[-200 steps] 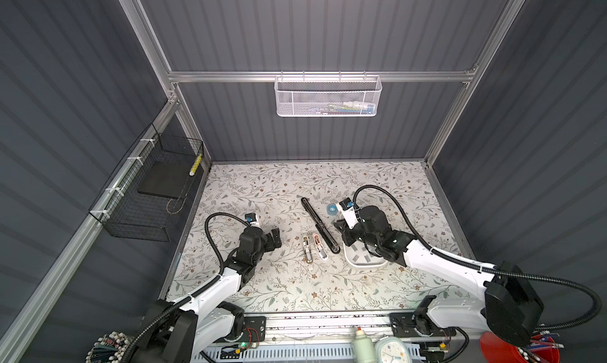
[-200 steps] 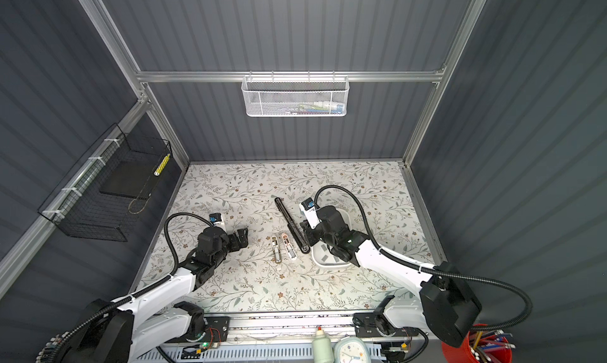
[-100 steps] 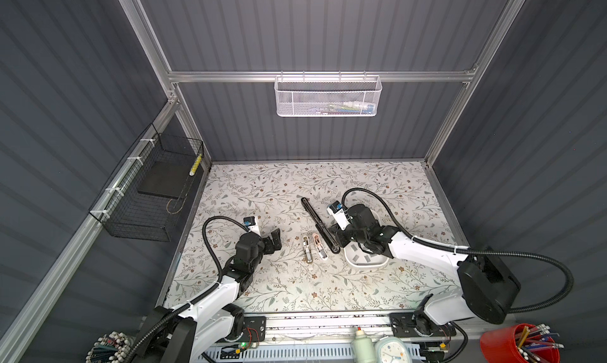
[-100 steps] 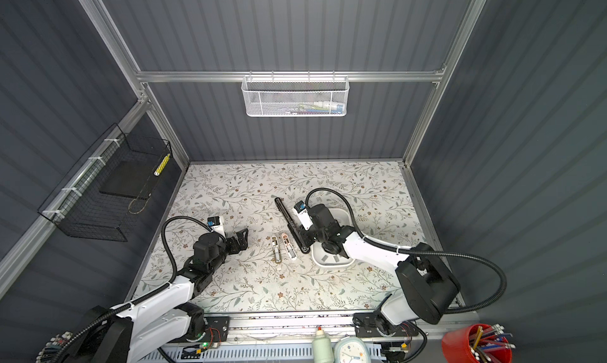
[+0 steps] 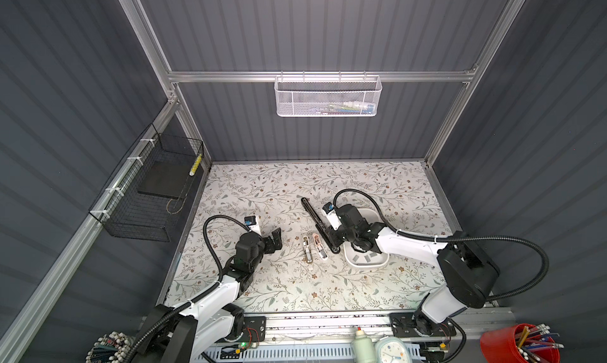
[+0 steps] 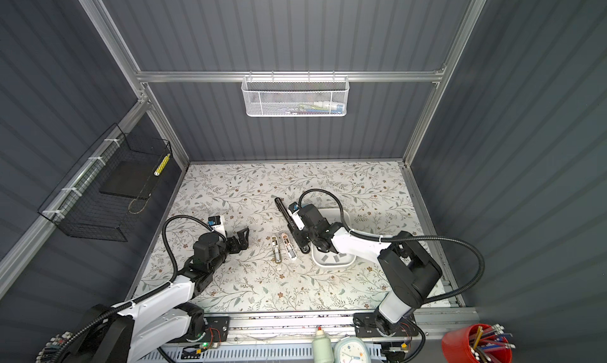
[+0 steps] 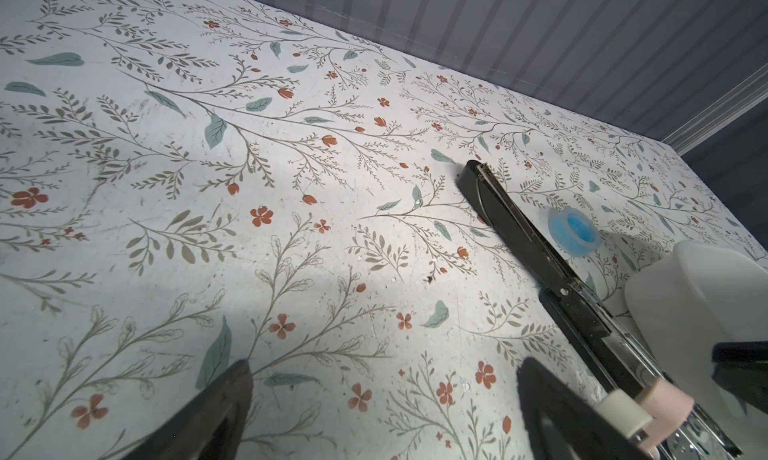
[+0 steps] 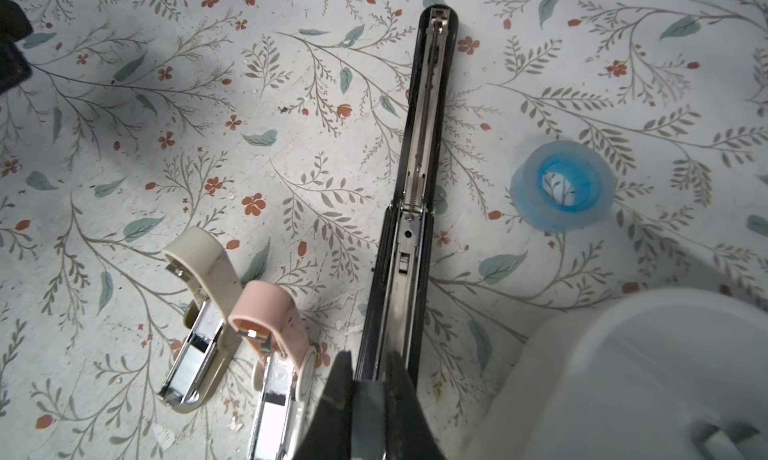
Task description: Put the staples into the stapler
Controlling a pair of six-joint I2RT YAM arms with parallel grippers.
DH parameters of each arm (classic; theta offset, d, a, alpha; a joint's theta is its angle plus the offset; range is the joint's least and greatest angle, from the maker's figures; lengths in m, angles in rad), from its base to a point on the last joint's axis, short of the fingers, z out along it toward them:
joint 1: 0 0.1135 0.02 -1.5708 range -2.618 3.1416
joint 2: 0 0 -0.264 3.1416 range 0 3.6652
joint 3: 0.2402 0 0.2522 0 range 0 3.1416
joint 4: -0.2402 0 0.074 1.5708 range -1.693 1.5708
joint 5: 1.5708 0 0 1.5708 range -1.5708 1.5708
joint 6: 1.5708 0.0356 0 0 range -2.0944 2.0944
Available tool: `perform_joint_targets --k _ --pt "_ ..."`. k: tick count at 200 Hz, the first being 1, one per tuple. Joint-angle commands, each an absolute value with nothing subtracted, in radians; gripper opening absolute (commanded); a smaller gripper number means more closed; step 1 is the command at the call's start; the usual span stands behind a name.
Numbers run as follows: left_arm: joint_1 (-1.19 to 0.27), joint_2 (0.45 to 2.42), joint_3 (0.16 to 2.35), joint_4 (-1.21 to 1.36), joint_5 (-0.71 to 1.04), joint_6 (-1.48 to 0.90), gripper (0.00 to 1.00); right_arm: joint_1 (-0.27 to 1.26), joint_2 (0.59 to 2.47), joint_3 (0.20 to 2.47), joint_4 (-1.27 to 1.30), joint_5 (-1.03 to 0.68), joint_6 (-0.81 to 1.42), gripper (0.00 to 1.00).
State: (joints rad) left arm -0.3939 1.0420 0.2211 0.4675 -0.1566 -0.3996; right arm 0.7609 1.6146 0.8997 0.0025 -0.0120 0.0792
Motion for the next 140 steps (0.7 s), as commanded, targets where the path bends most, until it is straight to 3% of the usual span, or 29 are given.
perform_joint_targets --k 1,140 --pt "-0.398 1.041 0.227 0.479 -0.157 -0.38 1.0 0.762 1.626 0.93 -0.013 0.015 0.098 0.07" --pt "-0.399 1.033 0.216 0.489 -0.153 -0.382 1.0 0.762 1.681 0.931 0.008 0.034 0.119 0.08"
